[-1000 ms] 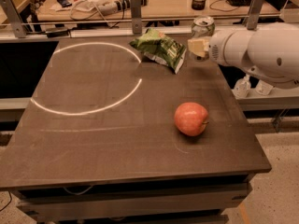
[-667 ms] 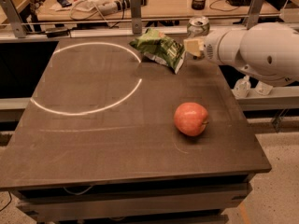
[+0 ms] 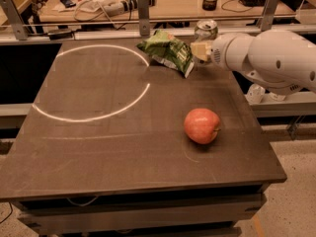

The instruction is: Move 7up can near green jalapeno chip bag

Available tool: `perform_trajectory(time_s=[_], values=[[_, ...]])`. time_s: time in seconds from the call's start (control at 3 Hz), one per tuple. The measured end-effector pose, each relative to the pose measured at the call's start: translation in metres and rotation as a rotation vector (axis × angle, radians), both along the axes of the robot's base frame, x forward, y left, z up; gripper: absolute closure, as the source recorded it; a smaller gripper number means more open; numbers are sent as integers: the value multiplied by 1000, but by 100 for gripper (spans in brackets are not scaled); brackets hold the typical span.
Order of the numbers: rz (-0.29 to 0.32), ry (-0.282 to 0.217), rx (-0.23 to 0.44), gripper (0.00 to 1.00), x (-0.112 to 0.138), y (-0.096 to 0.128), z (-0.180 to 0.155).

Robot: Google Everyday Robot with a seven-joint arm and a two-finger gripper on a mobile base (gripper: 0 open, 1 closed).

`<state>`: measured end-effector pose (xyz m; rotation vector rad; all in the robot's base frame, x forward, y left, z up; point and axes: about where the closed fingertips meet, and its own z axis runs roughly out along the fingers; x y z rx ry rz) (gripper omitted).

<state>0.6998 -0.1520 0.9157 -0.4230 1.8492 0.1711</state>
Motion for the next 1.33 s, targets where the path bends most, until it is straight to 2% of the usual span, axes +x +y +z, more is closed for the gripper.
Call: perform_trajectory(time_s=[0.33,1.0,1.33], values=[[7,-9,29,100,2,0,-8],[-9,9,33,100,3,-12,-40],[-7,7,33,82,3,-11,-38]])
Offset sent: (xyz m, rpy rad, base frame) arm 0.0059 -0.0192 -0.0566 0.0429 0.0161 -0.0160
